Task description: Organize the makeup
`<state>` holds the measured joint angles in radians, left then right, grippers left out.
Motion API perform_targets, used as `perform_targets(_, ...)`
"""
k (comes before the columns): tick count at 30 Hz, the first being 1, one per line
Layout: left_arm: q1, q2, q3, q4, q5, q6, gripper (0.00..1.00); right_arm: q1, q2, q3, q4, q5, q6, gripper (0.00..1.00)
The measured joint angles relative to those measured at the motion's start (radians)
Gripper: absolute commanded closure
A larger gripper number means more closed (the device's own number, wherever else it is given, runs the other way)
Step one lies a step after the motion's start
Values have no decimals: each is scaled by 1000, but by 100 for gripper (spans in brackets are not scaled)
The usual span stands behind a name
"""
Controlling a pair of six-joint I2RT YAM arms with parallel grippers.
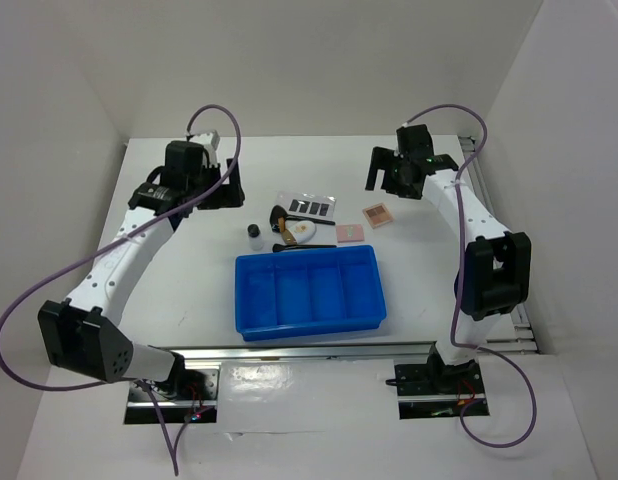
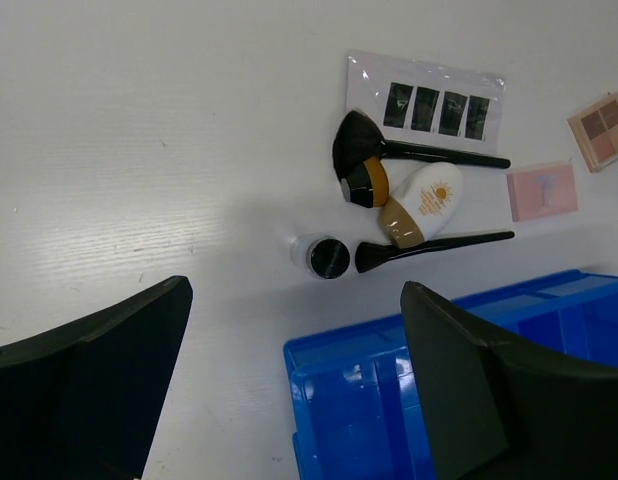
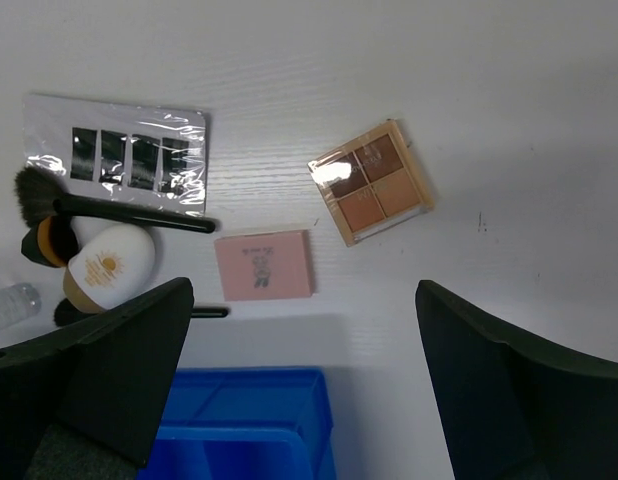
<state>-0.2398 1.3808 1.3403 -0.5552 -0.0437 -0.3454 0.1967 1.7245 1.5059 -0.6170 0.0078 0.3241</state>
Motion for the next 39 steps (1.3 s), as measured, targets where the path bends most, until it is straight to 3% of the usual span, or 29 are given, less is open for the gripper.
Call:
perform_targets(11,-71,90,63,-92,39,-1,0,10,-2,6,-8,-11,-26,0)
perform_targets(18,-196,133,115,-134,-13,-47,17,30,-31,-55,9,-3,12,0)
perform_targets(21,-198,154,117,-139,-41,-77,21,30,-31,-53,6,-5,20,0)
perform_targets(32,-193,283,117,-146,-109,-110,18,37,-30,-51,-13,-7,24,0)
perform_targets(39,-186,352,117,-145,-115,-133,26,37,-30,-45,-23,-8,27,0)
